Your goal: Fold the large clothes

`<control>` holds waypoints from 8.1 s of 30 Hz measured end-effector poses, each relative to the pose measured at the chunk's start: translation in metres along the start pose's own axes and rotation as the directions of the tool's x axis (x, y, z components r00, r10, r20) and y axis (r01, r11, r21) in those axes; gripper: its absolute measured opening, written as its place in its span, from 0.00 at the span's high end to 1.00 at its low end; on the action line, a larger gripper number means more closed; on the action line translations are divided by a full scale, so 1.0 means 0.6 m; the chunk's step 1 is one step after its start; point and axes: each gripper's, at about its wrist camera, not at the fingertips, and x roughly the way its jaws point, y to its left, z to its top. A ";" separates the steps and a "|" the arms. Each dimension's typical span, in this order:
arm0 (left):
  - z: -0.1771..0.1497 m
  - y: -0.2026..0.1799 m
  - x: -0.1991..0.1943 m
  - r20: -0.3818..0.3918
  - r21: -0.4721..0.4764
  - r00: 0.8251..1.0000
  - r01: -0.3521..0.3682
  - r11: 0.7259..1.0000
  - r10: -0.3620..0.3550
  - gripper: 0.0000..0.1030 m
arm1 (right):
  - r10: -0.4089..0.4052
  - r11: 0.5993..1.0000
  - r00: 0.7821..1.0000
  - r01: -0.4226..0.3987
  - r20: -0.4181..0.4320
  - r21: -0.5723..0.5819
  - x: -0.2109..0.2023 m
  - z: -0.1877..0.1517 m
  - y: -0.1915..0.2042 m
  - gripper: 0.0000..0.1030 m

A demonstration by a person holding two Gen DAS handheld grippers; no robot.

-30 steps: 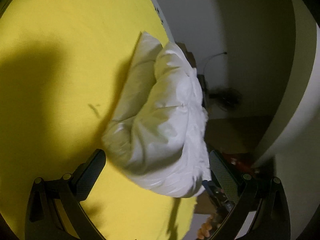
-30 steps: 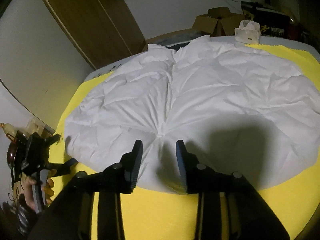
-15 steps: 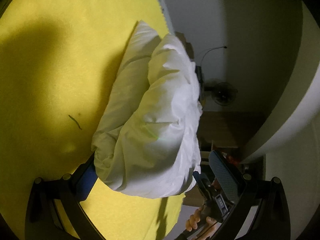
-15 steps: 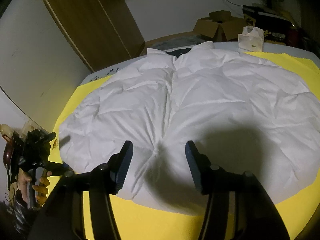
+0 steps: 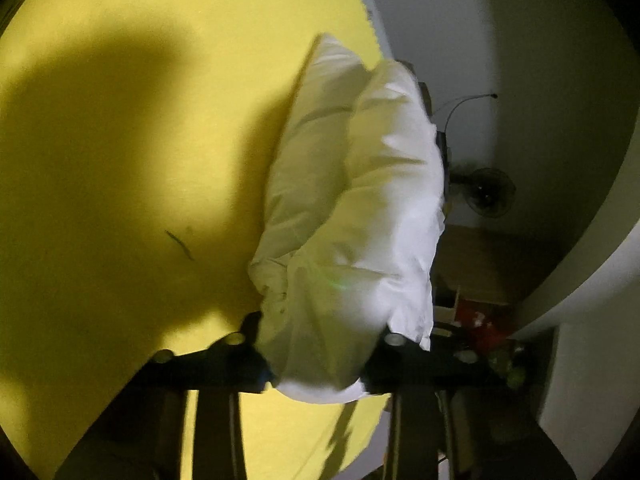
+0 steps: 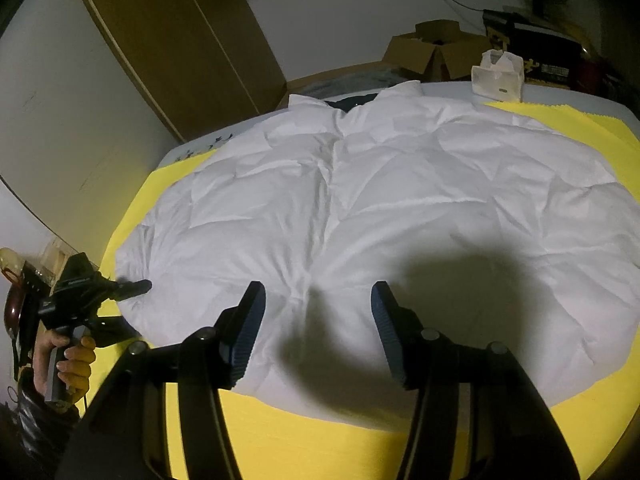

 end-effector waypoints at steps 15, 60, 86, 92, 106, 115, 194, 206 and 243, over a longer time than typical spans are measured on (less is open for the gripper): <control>-0.063 -0.172 -0.023 0.191 0.312 0.969 -0.210 0.927 0.155 0.79 | -0.120 0.988 0.988 0.109 -0.101 -0.106 0.170 0.026 0.046 0.43; -0.541 -0.493 0.555 0.302 0.873 0.913 -0.380 0.305 0.275 0.80 | -0.072 0.919 0.974 -0.019 0.215 0.394 -0.262 -0.157 -0.487 0.29; -0.550 -0.428 0.635 0.204 0.903 0.917 -0.311 0.296 0.343 0.76 | -0.068 0.933 0.959 -0.036 0.274 0.358 -0.349 -0.004 -0.384 0.24; -0.534 -0.426 0.617 0.164 0.897 0.930 -0.279 0.344 0.329 0.76 | 0.066 0.998 0.986 -0.062 0.151 -0.033 -0.276 0.223 -0.235 0.24; -0.565 -0.412 0.512 0.115 0.945 0.956 -0.189 0.267 0.270 0.66 | 0.199 0.978 0.962 -0.206 -0.185 -0.019 0.023 0.210 -0.320 0.25; -0.593 -0.381 0.377 0.192 0.963 0.914 -0.246 0.110 0.358 0.00 | 0.185 0.976 0.975 -0.197 -0.126 -0.092 0.013 0.188 -0.320 0.24; -0.136 -0.424 0.580 0.493 0.641 0.797 -0.604 0.473 0.350 0.00 | -0.193 0.980 0.960 0.199 0.202 -0.012 -0.006 0.096 -0.301 0.01; -0.210 -0.465 0.399 0.603 0.611 0.749 -0.656 0.444 0.276 0.00 | 0.077 0.994 0.958 -0.094 0.277 0.051 -0.095 0.227 -0.234 0.00; -0.207 -0.367 0.289 0.507 0.576 0.764 -0.645 0.503 0.399 0.00 | 0.185 0.869 0.975 -0.221 0.124 0.442 -0.177 -0.107 -0.449 0.00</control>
